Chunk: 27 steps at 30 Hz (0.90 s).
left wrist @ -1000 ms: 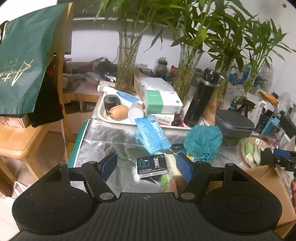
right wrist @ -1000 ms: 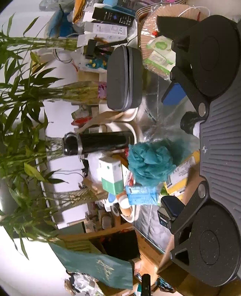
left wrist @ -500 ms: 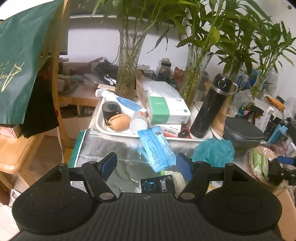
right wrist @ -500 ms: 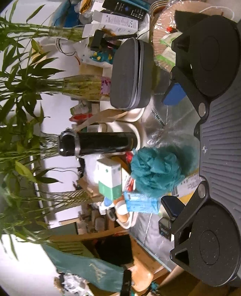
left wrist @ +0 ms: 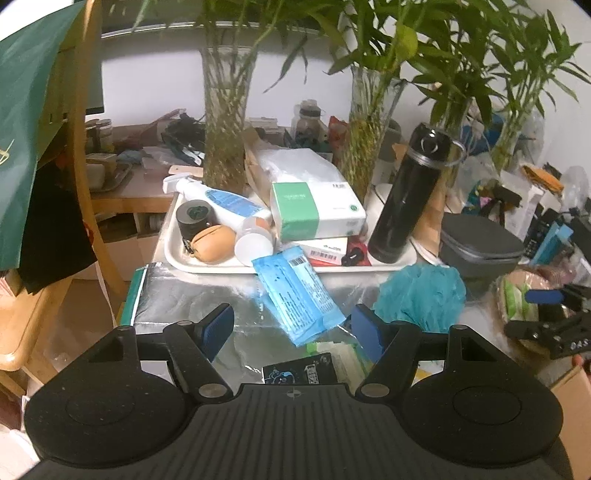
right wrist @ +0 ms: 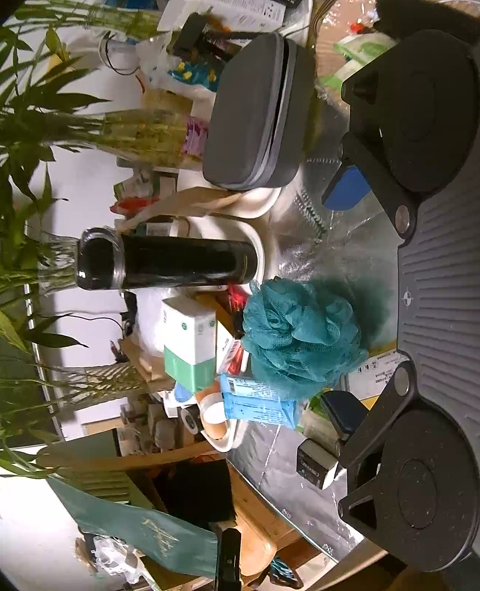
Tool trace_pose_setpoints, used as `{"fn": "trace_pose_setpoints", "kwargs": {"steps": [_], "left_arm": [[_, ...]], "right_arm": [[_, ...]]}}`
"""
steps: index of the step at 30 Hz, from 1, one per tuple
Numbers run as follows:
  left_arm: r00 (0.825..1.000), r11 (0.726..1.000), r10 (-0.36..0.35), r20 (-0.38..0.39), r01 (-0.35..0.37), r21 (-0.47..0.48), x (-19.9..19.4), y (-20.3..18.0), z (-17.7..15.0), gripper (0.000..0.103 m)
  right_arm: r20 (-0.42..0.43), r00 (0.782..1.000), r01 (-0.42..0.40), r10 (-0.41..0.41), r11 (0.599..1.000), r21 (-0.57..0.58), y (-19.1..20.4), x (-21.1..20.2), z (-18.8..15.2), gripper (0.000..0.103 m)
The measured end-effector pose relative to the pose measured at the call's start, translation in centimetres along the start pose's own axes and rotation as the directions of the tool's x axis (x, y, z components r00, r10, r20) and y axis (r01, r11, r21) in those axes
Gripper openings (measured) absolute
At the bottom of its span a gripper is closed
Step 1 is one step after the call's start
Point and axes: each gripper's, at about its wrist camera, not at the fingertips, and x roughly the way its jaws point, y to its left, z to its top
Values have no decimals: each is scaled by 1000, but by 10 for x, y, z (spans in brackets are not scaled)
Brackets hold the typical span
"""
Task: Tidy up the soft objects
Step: 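Withdraw both tools from the box and move the right gripper toward the teal loofah, then close the right gripper on the teal loofah and lift it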
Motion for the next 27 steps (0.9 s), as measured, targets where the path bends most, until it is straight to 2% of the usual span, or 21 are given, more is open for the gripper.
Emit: {"fn": "trace_pose_setpoints", "kwargs": {"steps": [4, 9, 14, 17, 25, 27], "left_arm": [[1000, 1000, -9, -9, 9, 21, 4, -3, 0, 70], [999, 1000, -1, -38, 2, 28, 12, -6, -1, 70], [1000, 999, -16, -18, 17, 43, 3, -8, -1, 70], [1000, 999, -5, -14, 5, 43, 2, -6, 0, 70], [999, 1000, 5, -35, -6, -6, 0, 5, 3, 70], [999, 1000, 6, -38, -6, -13, 0, 7, 3, 70]], "right_arm": [[7, 999, -34, 34, 999, -12, 0, 2, 4, 103], [8, 999, -39, 39, 999, 5, -2, 4, 3, 103], [3, 998, -61, 61, 998, -12, -1, 14, 4, 102], [-18, 998, -64, 63, 998, -21, -1, 24, 7, 95], [-54, 994, -98, 95, 994, -48, 0, 52, 12, 87], [-64, 994, -88, 85, 995, -39, -3, 61, 12, 81]]}}
